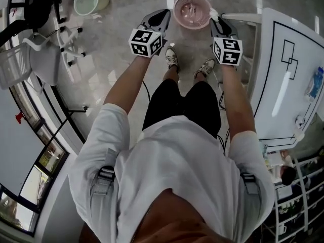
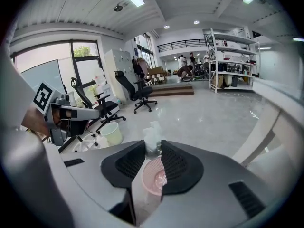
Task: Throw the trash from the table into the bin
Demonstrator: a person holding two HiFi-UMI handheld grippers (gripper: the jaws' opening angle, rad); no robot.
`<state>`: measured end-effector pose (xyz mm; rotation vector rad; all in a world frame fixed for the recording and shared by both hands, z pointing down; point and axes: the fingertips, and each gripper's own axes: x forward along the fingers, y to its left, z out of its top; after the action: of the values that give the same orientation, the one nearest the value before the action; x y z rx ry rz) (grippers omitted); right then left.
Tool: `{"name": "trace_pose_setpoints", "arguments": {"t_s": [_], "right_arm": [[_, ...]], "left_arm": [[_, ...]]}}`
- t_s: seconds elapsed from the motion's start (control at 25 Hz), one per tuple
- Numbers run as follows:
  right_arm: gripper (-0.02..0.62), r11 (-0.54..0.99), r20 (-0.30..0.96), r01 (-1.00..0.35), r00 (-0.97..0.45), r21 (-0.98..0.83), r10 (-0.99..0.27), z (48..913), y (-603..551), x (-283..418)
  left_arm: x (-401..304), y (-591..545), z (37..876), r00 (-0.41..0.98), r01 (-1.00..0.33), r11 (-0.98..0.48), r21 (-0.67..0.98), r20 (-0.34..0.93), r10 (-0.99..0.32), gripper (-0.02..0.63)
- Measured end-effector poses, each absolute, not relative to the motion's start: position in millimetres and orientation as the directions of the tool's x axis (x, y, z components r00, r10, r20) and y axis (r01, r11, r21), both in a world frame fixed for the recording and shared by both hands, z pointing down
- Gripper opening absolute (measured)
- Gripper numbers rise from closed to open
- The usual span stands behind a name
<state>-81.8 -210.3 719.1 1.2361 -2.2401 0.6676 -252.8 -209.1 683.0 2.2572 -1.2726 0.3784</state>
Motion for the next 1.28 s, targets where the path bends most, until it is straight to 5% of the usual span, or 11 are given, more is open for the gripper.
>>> {"name": "trace_pose_setpoints", "arguments": {"t_s": [1.08, 1.28], "right_arm": [[0.109, 0.513, 0.778, -0.841, -0.434, -0.17, -0.454, 1116.3, -209.4, -104.0], [0.206, 0.509, 0.784, -0.837, -0.448, -0.2, -0.43, 1152.5, -209.0, -100.6]], "left_arm": [[-265.7, -178.4, 1018.3, 0.524, -0.852, -0.367, 0.373, 0.599, -0.606, 0.009], [-261.9, -169.9, 1043.7, 0.515, -0.857, -0.354, 0.374, 0.614, -0.598, 0.009]]}}
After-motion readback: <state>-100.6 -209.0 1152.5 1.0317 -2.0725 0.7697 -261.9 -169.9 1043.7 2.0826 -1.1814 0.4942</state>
